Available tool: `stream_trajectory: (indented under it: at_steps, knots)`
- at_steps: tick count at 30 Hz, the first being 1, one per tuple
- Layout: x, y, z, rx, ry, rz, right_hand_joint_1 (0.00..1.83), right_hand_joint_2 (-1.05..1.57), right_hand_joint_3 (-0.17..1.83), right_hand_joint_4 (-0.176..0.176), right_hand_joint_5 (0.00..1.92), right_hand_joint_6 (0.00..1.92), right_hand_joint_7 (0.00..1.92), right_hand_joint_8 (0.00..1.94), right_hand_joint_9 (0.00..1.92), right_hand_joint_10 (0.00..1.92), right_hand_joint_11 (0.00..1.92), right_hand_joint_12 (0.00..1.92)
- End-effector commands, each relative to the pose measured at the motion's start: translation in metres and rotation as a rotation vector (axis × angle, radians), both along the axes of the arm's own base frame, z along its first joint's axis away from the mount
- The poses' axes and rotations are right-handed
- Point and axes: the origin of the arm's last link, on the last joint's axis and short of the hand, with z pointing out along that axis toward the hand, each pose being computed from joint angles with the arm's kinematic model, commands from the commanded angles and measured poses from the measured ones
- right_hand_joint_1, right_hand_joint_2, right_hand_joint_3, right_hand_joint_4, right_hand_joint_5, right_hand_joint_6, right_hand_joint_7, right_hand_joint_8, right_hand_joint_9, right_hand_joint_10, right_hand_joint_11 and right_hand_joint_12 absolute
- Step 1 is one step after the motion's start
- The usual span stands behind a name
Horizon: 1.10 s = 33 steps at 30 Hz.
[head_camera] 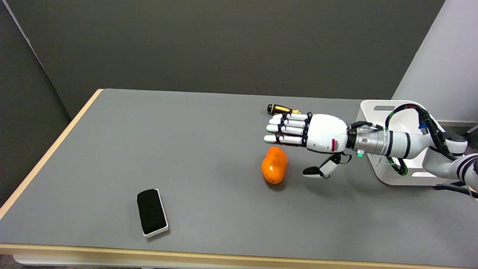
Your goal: Pick up mango.
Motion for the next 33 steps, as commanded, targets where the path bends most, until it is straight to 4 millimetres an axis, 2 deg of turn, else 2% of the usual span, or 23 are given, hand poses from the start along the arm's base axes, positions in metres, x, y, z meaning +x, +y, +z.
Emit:
stream_trajectory:
  at_steps: [1,3,5,8,10,26,33]
  knots:
    - [-0.021,0.010,-0.006,0.111,0.132,-0.051,0.80,0.62,0.66,0.046,0.00,0.00,0.00,0.00,0.00,0.00,0.00,0.29]
    - [-0.023,0.008,-0.011,0.116,0.125,-0.047,0.81,0.62,0.67,0.043,0.00,0.00,0.00,0.00,0.00,0.00,0.00,0.29]
    - [-0.024,0.005,-0.015,0.122,0.121,-0.048,0.81,0.58,0.81,0.040,0.00,0.00,0.00,0.00,0.00,0.00,0.00,0.29]
    - [-0.028,0.001,-0.023,0.137,0.117,-0.054,0.81,0.63,0.74,0.033,0.00,0.00,0.00,0.00,0.00,0.00,0.00,0.32]
    - [-0.030,-0.002,-0.028,0.147,0.121,-0.046,0.81,0.59,0.88,0.034,0.00,0.00,0.00,0.00,0.00,0.00,0.00,0.34]
    - [-0.033,-0.035,-0.059,0.156,0.093,-0.044,0.81,0.60,0.89,0.033,0.00,0.00,0.00,0.00,0.00,0.00,0.00,0.37]
    - [-0.033,-0.042,-0.059,0.135,0.083,-0.048,0.80,0.61,0.90,0.029,0.00,0.00,0.00,0.00,0.00,0.00,0.00,0.38]
